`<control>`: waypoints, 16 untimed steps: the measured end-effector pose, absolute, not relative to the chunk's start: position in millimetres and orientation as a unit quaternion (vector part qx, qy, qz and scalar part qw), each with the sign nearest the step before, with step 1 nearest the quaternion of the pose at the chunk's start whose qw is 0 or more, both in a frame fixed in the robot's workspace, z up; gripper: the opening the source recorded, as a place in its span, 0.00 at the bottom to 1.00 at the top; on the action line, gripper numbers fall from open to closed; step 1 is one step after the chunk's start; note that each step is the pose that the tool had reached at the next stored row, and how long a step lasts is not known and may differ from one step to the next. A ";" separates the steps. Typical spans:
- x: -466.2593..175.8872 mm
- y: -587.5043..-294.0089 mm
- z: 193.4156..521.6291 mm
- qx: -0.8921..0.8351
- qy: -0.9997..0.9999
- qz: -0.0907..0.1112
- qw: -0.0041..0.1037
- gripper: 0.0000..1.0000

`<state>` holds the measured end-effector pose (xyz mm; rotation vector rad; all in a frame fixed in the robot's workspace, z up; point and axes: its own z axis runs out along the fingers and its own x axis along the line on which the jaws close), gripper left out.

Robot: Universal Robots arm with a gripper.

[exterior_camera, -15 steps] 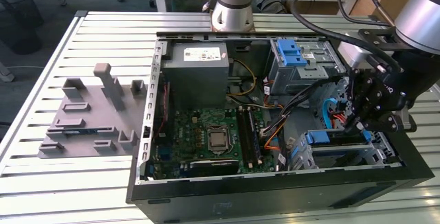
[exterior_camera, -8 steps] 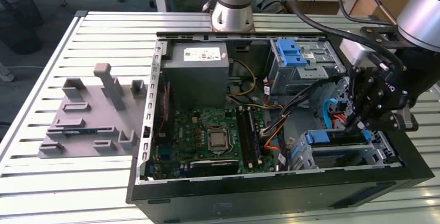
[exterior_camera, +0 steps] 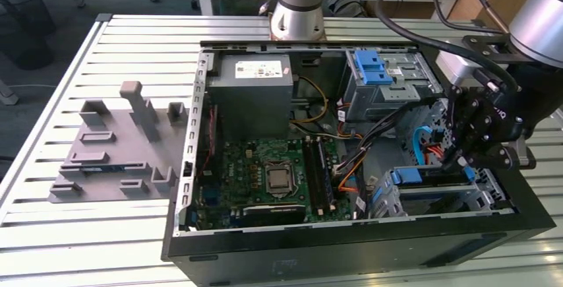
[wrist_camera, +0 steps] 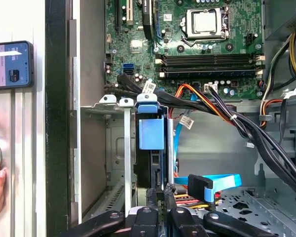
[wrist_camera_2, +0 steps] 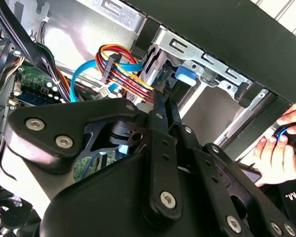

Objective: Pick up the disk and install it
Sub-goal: 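Insert the first disk wire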

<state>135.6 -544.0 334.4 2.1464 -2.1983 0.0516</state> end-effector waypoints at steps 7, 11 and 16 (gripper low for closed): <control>135.6 -544.3 333.6 0.698 -0.715 0.016 0.035 0.16; 135.6 -544.3 333.0 0.698 -0.715 0.016 0.035 0.16; 135.9 -544.3 332.6 0.698 -0.715 0.014 0.034 0.16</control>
